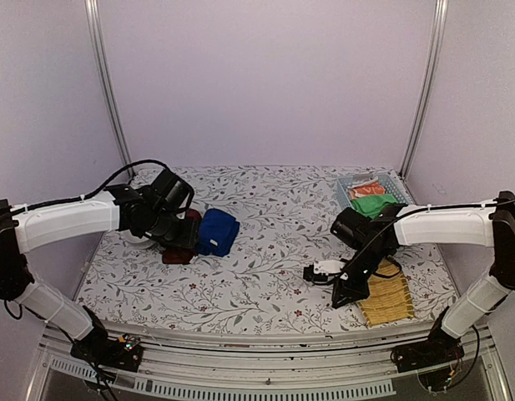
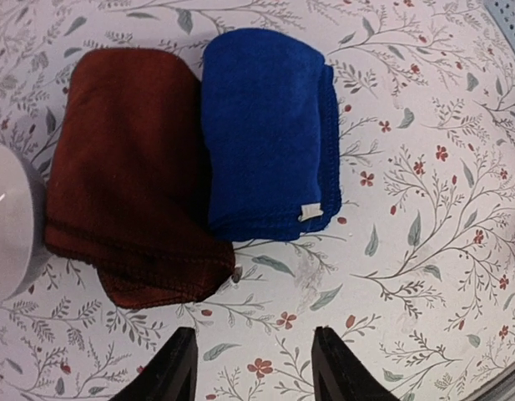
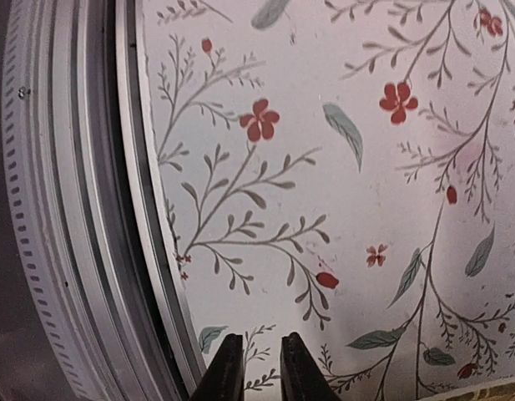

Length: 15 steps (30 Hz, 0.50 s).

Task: Roll the towels
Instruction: Move the towel to the corner of the board.

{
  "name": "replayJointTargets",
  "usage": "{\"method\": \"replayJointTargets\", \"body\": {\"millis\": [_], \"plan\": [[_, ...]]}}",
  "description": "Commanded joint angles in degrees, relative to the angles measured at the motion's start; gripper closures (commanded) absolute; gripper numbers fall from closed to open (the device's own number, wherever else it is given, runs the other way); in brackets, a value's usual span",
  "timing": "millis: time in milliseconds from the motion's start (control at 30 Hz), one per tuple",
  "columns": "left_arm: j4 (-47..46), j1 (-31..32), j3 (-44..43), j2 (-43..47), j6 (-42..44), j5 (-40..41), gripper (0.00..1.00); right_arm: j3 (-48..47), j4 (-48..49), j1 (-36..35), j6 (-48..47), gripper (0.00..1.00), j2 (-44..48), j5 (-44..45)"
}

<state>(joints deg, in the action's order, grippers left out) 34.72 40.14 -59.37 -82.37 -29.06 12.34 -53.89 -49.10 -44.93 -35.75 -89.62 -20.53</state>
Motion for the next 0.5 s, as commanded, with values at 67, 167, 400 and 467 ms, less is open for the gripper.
{"method": "replayJointTargets", "body": {"millis": [67,167,400,467], "plan": [[8.03,-0.72,4.03,1.87,-3.76,3.6,0.78,-1.95,7.14,0.54,-1.11,0.72,1.12,-13.36],[6.89,-1.52,4.32,0.39,-2.76,3.83,0.59,-1.79,9.17,1.13,-0.87,0.68,-0.88,-15.27],[0.97,-5.11,-0.04,-9.21,0.89,3.98,0.3,-1.49,11.18,1.37,-0.3,0.65,-2.27,-15.87],[0.9,-5.62,-2.64,-13.32,1.5,3.87,0.33,-1.08,11.5,1.65,-0.14,0.65,-1.89,-15.48]]}}
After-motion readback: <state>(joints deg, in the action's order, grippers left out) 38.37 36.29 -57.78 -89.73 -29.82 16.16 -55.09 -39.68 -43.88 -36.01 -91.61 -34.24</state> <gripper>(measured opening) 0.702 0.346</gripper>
